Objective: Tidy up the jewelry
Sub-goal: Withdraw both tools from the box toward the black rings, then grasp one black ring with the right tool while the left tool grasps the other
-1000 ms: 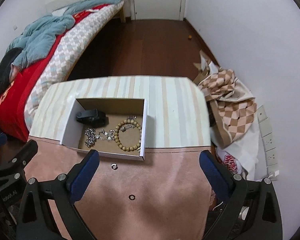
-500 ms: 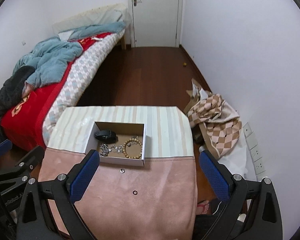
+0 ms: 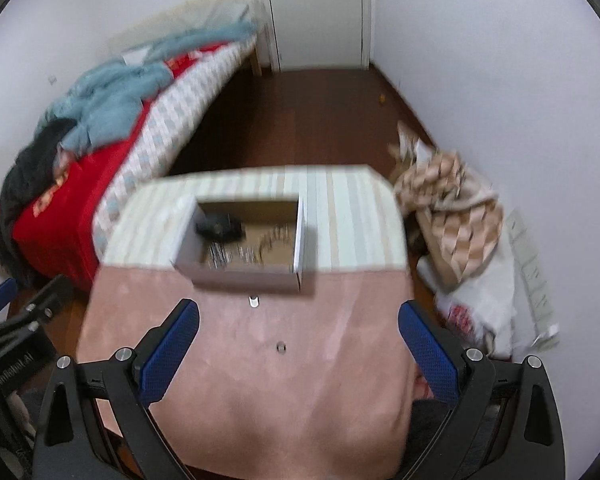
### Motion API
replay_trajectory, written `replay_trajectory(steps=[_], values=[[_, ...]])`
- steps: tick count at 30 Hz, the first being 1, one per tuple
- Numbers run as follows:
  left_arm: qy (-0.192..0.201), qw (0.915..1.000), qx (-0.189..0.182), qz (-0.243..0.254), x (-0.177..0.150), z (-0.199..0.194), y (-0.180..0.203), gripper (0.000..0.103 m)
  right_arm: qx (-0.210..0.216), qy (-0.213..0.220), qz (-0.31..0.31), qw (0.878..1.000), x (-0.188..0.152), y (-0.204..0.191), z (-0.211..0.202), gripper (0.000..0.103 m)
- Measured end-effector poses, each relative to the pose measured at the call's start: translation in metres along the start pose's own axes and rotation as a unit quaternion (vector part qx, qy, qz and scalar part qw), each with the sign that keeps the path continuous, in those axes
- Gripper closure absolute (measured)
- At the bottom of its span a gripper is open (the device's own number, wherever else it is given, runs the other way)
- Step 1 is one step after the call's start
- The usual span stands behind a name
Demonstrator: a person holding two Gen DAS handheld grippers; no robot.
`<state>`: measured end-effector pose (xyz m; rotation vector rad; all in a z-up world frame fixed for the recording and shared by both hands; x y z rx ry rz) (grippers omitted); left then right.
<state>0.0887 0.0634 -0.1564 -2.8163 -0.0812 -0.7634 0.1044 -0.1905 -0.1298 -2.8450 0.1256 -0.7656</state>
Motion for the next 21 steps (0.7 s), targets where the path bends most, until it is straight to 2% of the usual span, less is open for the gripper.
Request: replay_trajectory(steps=[1, 3, 4, 5, 6, 8, 11, 13, 15, 16, 17, 19, 21], values=[[-0.014, 0.9999, 0.001, 0.004, -0.007, 0.013, 0.001, 0.0, 0.003, -0.013, 0.003, 1.0, -0.008, 0.002, 0.018, 0.007], [-0.045, 0.9989, 0.001, 0.013, -0.02, 0.044, 0.005, 0.0, 0.014, -0.041, 0.016, 0.999, -0.025, 0.007, 0.051, 0.024], [-0.054, 0.9984, 0.003, 0.017, -0.024, 0.052, 0.006, 0.0, 0.019, -0.058, 0.022, 0.998, -0.034, 0.009, 0.071, 0.036], [-0.067, 0.9975, 0.005, 0.023, -0.028, 0.065, 0.008, 0.0, 0.022, -0.066, 0.026, 0.997, -0.04, 0.01, 0.084, 0.042], [-0.072, 0.997, 0.006, 0.025, -0.031, 0.072, 0.008, 0.0, 0.024, -0.073, 0.03, 0.997, -0.047, 0.01, 0.098, 0.044], [-0.085, 0.9959, 0.007, 0.029, -0.035, 0.087, 0.01, 0.0, 0.024, -0.08, 0.027, 0.996, -0.059, 0.008, 0.122, 0.054], [-0.098, 0.9946, 0.007, 0.031, -0.039, 0.102, 0.013, 0.0, 0.02, -0.081, 0.009, 0.996, -0.073, 0.0, 0.146, 0.056], [-0.103, 0.9941, 0.005, 0.033, -0.041, 0.108, 0.015, 0.0, 0.009, -0.082, -0.003, 0.997, -0.079, -0.003, 0.156, 0.061], [-0.108, 0.9934, 0.005, 0.037, -0.042, 0.114, 0.018, 0.0, -0.006, -0.084, -0.014, 0.996, -0.085, -0.005, 0.166, 0.071], [-0.11, 0.9931, 0.003, 0.038, -0.041, 0.115, 0.019, 0.0, -0.011, -0.087, -0.017, 0.996, -0.087, -0.005, 0.169, 0.085], [-0.114, 0.9927, 0.001, 0.04, -0.042, 0.117, 0.022, 0.0, -0.012, -0.078, -0.021, 0.997, -0.089, -0.006, 0.168, 0.092], [-0.118, 0.9922, -0.007, 0.041, -0.04, 0.122, 0.028, 0.0, -0.01, -0.07, -0.028, 0.997, -0.091, -0.007, 0.168, 0.092], [-0.115, 0.9922, -0.019, 0.044, -0.033, 0.125, 0.038, 0.0, -0.004, -0.067, -0.01, 0.998, -0.088, -0.001, 0.165, 0.092]])
Point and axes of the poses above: each gripper's, at about its wrist camera, not at the fingertips, and z roughly the way its jaws point, y to its right, x to its top, the point moved 5 cm from there along z, roughly the way its jaws point, and after that the axes turned 10 degrees about z, right-handed, at the moved point
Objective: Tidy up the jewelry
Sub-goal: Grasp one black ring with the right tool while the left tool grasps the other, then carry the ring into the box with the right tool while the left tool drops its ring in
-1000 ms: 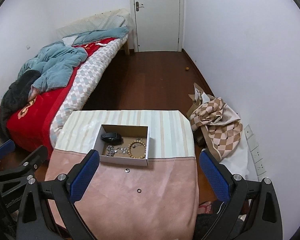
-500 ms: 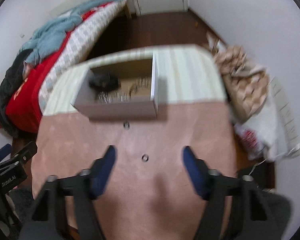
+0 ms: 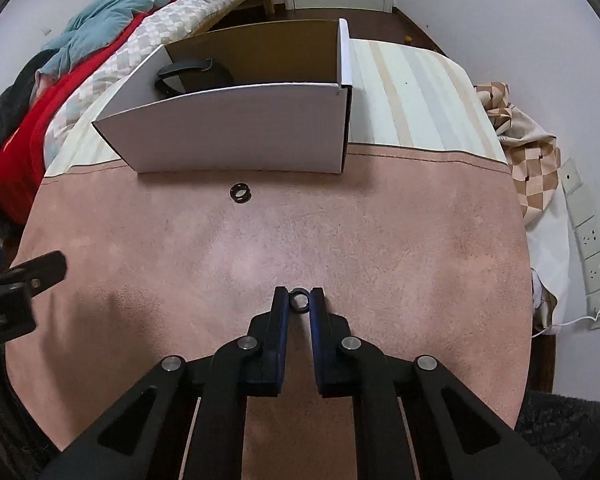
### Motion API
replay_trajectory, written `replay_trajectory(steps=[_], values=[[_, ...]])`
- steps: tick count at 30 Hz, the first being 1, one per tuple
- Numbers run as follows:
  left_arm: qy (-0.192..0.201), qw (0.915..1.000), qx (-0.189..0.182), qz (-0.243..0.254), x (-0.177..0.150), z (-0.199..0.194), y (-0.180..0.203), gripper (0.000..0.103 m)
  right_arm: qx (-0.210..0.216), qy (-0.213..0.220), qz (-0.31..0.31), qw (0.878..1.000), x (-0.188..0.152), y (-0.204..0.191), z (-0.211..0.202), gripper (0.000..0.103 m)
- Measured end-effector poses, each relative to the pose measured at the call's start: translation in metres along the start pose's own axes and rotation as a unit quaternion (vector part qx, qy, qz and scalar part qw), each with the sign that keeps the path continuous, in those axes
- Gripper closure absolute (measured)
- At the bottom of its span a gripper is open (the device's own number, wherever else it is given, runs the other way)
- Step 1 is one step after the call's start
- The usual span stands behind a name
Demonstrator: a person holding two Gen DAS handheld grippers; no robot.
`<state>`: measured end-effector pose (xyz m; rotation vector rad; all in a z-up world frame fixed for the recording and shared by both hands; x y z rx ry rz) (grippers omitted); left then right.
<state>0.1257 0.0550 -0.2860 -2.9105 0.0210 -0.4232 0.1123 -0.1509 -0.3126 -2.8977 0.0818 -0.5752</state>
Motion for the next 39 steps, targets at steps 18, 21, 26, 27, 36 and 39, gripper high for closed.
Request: replay_trajectory(steps=[18, 21, 26, 27, 36, 39], values=[[0.019, 0.9925, -0.093, 0.077, 0.056, 0.025, 0.114, 0.044, 0.0, -0.007, 0.131, 0.991, 0.037, 0.101, -0.012, 0.102], [0.029, 0.9913, -0.095, 0.087, 0.055, 0.021, 0.123, 0.07, -0.013, -0.005, 0.143, 0.99, 0.041, 0.114, -0.011, 0.102], [0.04, 0.9902, -0.098, 0.092, 0.059, 0.015, 0.126, 0.093, -0.022, -0.007, 0.147, 0.989, 0.042, 0.121, -0.009, 0.102], [0.043, 0.9901, -0.099, 0.089, 0.059, 0.014, 0.124, 0.093, -0.022, -0.006, 0.146, 0.989, 0.043, 0.12, -0.01, 0.102], [0.049, 0.9926, -0.086, 0.07, 0.032, -0.002, 0.072, 0.093, 0.033, -0.01, 0.122, 0.992, 0.04, 0.089, -0.023, 0.097], [0.035, 0.9948, -0.075, 0.059, 0.013, 0.003, 0.049, 0.093, 0.065, -0.022, 0.086, 0.994, 0.035, 0.06, -0.02, 0.074]])
Point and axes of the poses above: each gripper's, at about its wrist camera, not at the fingertips, and z roughly the way its jaws point, y to its right, x to its top, the point moved 5 cm from there along z, roughly the way its jaws point, and after that the axes turned 10 degrees about z, right-handed, at the moved point
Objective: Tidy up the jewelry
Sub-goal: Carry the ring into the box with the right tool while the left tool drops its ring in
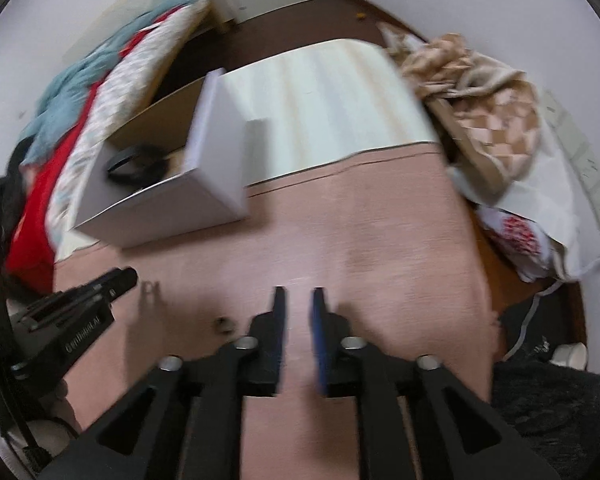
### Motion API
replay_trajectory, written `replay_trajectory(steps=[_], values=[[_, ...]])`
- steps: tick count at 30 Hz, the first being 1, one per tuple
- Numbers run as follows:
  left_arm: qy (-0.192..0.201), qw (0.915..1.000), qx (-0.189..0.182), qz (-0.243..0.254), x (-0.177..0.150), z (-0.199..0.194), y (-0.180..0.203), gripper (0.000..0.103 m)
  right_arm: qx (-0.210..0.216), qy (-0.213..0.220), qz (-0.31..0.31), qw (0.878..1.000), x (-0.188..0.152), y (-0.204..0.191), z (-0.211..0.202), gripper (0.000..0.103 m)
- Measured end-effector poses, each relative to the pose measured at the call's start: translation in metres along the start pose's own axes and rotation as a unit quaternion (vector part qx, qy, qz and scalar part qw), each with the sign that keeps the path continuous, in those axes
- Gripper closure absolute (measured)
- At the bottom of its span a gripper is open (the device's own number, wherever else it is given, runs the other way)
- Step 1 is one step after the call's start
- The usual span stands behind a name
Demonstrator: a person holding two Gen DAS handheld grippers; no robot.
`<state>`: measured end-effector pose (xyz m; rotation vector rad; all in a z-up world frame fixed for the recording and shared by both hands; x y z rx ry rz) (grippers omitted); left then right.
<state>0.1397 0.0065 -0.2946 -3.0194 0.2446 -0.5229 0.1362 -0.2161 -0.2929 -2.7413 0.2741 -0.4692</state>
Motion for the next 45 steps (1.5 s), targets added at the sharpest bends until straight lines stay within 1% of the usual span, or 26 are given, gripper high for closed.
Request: replay_trajectory(steps=[1, 5, 9, 10, 12, 14, 15, 18, 20, 21, 22, 25, 27, 29, 31, 32, 33, 35, 37, 38, 39, 40, 41, 42, 44, 45], values=[[-0.006, 1.0, 0.005, -0.006, -0.009, 0.0, -0.007, 0.093, 0.004, -0.004, -0.011, 1.0, -0.004, -0.009, 0.003, 0.072], [-0.023, 0.9992, 0.01, -0.031, -0.034, 0.003, -0.025, 0.093, 0.001, -0.014, -0.052, 0.999, -0.018, -0.036, 0.017, 0.072], [-0.023, 0.9989, 0.01, -0.039, -0.041, 0.002, -0.03, 0.093, -0.032, -0.022, -0.08, 0.996, -0.032, -0.049, 0.034, 0.072], [-0.022, 0.9989, 0.01, -0.039, -0.045, 0.001, -0.03, 0.093, -0.041, -0.01, -0.089, 0.995, -0.033, -0.05, 0.033, 0.072], [-0.019, 0.999, 0.007, -0.039, -0.044, -0.001, -0.029, 0.093, -0.055, -0.005, -0.106, 0.993, -0.036, -0.054, 0.037, 0.073], [-0.015, 0.9992, 0.005, -0.037, -0.041, -0.004, -0.027, 0.093, -0.064, 0.002, -0.117, 0.991, -0.037, -0.056, 0.039, 0.09], [-0.012, 0.9993, 0.003, -0.036, -0.04, -0.006, -0.026, 0.093, -0.064, 0.002, -0.119, 0.991, -0.037, -0.057, 0.04, 0.09], [-0.003, 0.9992, -0.01, -0.039, -0.023, -0.018, -0.023, 0.093, -0.053, -0.003, -0.102, 0.993, -0.034, -0.056, 0.036, 0.091], [0.015, 0.9988, -0.023, -0.04, -0.005, -0.034, -0.021, 0.093, -0.037, 0.0, -0.087, 0.996, -0.025, -0.058, 0.024, 0.091], [0.023, 0.9986, -0.027, -0.039, 0.004, -0.039, -0.021, 0.093, -0.018, 0.005, -0.075, 0.997, -0.015, -0.061, 0.013, 0.091], [0.033, 0.9981, -0.036, -0.039, 0.017, -0.047, -0.021, 0.093, -0.009, 0.009, -0.07, 0.998, -0.007, -0.063, 0.006, 0.091], [0.059, 0.9952, -0.066, -0.041, 0.062, -0.064, -0.024, 0.093, 0.036, 0.022, -0.053, 0.998, 0.027, -0.076, -0.021, 0.091], [0.065, 0.9935, -0.085, -0.039, 0.092, -0.066, -0.027, 0.093, 0.064, 0.022, -0.047, 0.997, 0.06, -0.086, -0.028, 0.091], [0.07, 0.9928, -0.09, -0.036, 0.121, -0.062, -0.03, 0.093, 0.076, 0.019, -0.047, 0.996, 0.084, -0.094, -0.027, 0.091], [0.058, 0.9931, -0.096, -0.034, 0.137, -0.053, -0.028, 0.093, 0.075, 0.012, -0.054, 0.996, 0.105, -0.103, -0.02, 0.091], [0.049, 0.9925, -0.105, -0.037, 0.142, -0.047, -0.028, 0.092, 0.075, 0.003, -0.054, 0.996, 0.117, -0.104, -0.013, 0.091], [0.033, 0.9926, -0.11, -0.037, 0.149, -0.037, -0.029, 0.092, 0.078, -0.015, -0.053, 0.995, 0.126, -0.104, -0.005, 0.091], [0.011, 0.9933, -0.107, -0.043, 0.153, -0.027, -0.033, 0.091, 0.078, -0.04, -0.052, 0.995, 0.137, -0.106, 0.007, 0.091], [-0.002, 0.9934, -0.103, -0.051, 0.155, -0.02, -0.036, 0.09, 0.071, -0.059, -0.052, 0.994, 0.144, -0.104, 0.019, 0.09], [-0.009, 0.9935, -0.098, -0.056, 0.157, -0.018, -0.039, 0.086, 0.067, -0.073, -0.056, 0.993, 0.147, -0.105, 0.024, 0.09], [-0.013, 0.9935, -0.096, -0.06, 0.158, -0.016, -0.042, 0.071, 0.066, -0.085, -0.055, 0.993, 0.149, -0.106, 0.029, 0.09], [-0.012, 0.9936, -0.093, -0.062, 0.158, -0.017, -0.044, 0.062, 0.064, -0.091, -0.055, 0.992, 0.151, -0.104, 0.032, 0.089], [-0.009, 0.9941, -0.086, -0.065, 0.157, -0.019, -0.046, 0.036, 0.059, -0.094, -0.057, 0.992, 0.152, -0.104, 0.034, 0.089], [-0.001, 0.9942, -0.082, -0.069, 0.157, -0.024, -0.049, 0.029, 0.058, -0.093, -0.057, 0.992, 0.154, -0.104, 0.033, 0.087], [0.008, 0.9944, -0.077, -0.071, 0.156, -0.03, -0.052, 0.029, 0.058, -0.088, -0.058, 0.993, 0.153, -0.104, 0.028, 0.081], [0.007, 0.9948, -0.074, -0.069, 0.156, -0.032, -0.053, 0.028, 0.06, -0.085, -0.057, 0.993, 0.153, -0.104, 0.026, 0.081]])
Point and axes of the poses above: each gripper's, at about its wrist camera, not at the fingertips, and z roughly the way its jaws point, y to its right, x to its top, the point moved 5 cm from there along z, roughly the way its jaws point, and after that the axes turned 10 degrees about z, right-handed, at the moved point
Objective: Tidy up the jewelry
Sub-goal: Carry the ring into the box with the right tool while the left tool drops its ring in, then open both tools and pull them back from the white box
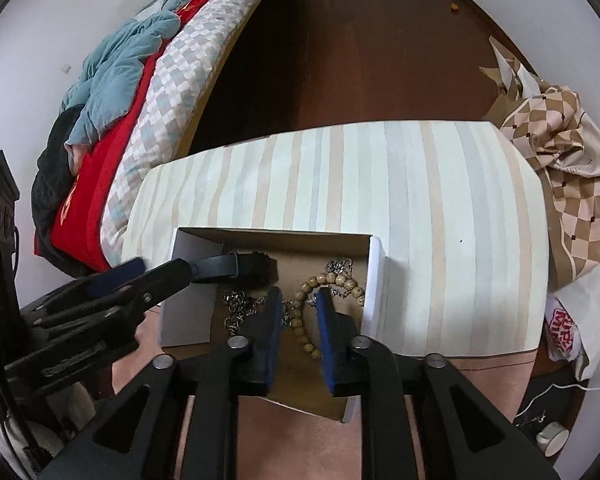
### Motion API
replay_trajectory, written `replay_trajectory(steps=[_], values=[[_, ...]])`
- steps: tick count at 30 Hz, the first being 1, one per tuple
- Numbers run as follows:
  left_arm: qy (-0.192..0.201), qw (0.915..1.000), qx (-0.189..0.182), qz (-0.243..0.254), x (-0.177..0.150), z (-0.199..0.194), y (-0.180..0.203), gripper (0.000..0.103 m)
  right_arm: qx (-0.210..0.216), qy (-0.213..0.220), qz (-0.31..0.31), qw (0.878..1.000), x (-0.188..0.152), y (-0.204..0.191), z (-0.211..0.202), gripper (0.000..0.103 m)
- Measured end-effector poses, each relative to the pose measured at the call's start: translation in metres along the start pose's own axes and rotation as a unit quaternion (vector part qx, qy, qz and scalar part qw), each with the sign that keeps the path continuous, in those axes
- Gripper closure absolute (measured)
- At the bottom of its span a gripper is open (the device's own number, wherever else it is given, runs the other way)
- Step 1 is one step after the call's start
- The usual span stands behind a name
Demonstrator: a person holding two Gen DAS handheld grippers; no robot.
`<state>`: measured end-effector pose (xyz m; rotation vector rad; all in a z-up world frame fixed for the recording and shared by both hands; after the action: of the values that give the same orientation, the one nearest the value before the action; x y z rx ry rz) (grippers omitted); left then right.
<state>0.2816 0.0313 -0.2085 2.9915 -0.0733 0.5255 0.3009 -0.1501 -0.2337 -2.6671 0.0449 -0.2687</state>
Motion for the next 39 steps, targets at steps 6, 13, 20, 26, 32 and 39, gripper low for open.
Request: replay_trajectory(steps=[6, 13, 20, 26, 32, 39], values=[[0.018, 0.9988, 0.044, 0.01, -0.009, -0.015, -0.011, 0.006, -0.028, 0.028, -0.004, 0.999, -0.007, 0.003, -0.02, 0.073], [0.041, 0.9945, 0.095, 0.013, -0.038, -0.03, -0.018, 0.0, -0.147, 0.07, -0.027, 0.986, -0.031, 0.012, -0.035, 0.008], [0.042, 0.9944, 0.096, 0.012, -0.064, -0.048, -0.012, 0.0, -0.195, 0.09, -0.022, 0.976, -0.063, 0.011, -0.052, 0.001], [0.071, 0.9919, 0.103, 0.017, -0.08, -0.091, -0.002, 0.0, -0.195, 0.128, -0.021, 0.972, -0.087, -0.003, -0.094, 0.001], [0.118, 0.9865, 0.111, 0.02, -0.101, -0.15, 0.011, 0.0, -0.188, 0.173, -0.033, 0.966, -0.114, -0.024, -0.154, 0.001], [0.156, 0.9815, 0.109, 0.012, -0.121, -0.21, 0.022, 0.0, -0.172, 0.222, -0.047, 0.959, -0.148, -0.046, -0.223, 0.001]])
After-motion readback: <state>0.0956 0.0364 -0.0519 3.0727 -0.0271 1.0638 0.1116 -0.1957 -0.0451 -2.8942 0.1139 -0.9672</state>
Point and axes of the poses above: each gripper's, at about its wrist camera, not at the fingertips, and z roughly the way its jaws point, y to its right, x to its top, the point moved 5 cm from there along z, roughly the way its jaws point, and after that the axes turned 10 degrees about z, right-handed, at the moved point
